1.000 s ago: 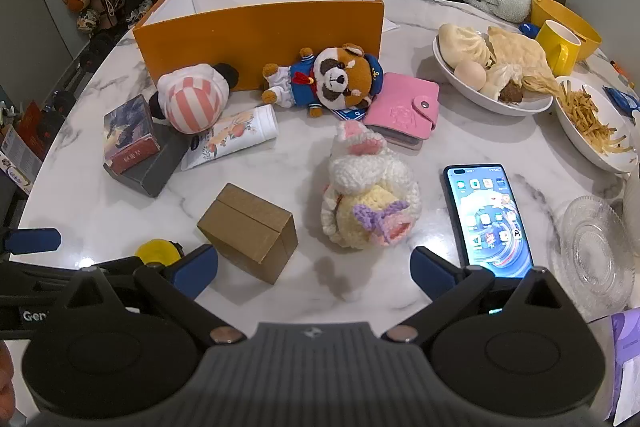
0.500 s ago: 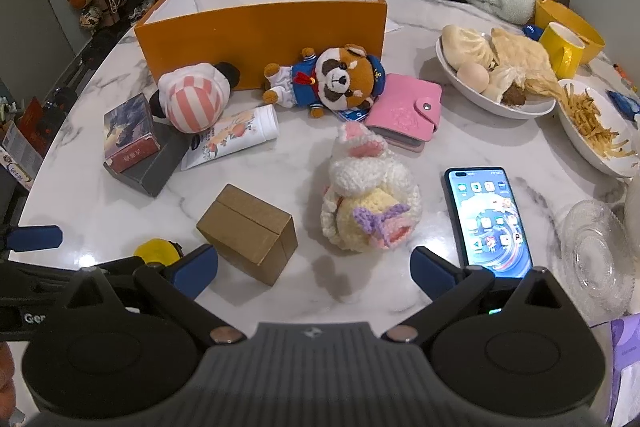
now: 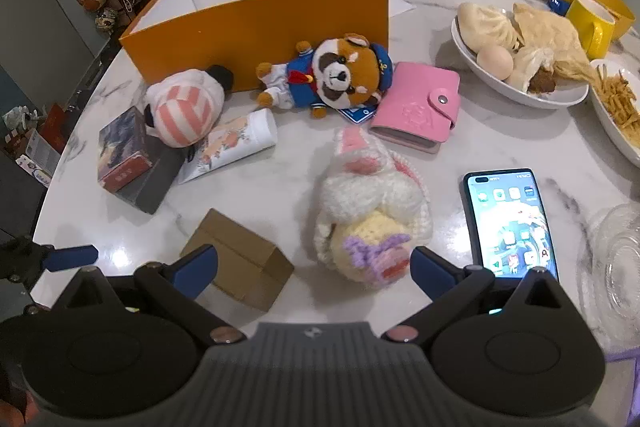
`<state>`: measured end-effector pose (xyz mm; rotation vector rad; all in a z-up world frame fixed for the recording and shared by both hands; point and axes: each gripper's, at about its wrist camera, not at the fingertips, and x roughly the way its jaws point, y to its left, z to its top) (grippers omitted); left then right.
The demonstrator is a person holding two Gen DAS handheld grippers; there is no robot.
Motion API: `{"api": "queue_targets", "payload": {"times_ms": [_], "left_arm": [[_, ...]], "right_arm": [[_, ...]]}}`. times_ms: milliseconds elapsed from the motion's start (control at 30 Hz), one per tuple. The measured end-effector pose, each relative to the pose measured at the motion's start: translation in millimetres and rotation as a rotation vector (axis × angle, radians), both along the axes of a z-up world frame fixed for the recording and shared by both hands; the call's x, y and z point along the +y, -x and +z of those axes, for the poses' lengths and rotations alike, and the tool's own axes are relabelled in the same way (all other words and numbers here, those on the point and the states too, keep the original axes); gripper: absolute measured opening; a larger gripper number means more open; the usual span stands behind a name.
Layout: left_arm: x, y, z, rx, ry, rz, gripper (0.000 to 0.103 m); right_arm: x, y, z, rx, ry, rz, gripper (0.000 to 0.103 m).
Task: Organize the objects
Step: 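Grasp the crocheted white bunny with the right tool while the left tool grasps the yellow tape measure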
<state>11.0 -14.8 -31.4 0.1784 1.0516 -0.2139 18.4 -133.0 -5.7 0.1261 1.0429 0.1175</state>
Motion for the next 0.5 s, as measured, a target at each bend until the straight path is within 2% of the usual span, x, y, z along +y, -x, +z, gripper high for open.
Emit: {"api": "queue_targets", "payload": {"times_ms": [167, 267, 367, 500], "left_arm": [[2, -7, -3, -0.011, 0.048, -0.075, 0.103], [5, -15, -7, -0.009, 0.075, -0.102, 0.103], [8, -16, -10, 0.021, 0.112, -0.115, 0.103], [1, -12, -12, 0.011, 0.063, -0.174, 0.103]], "right_arm": [[-5, -13, -5, 0.005, 0.029, 0.087, 0.102], [-11, -19, -7, -0.018, 0.070, 0.055, 0.101], [-20, -27, -10, 0.014, 0.034, 0.027, 0.094], [-22, -34, -15, 0.035, 0.021, 0.019, 0.092]]}}
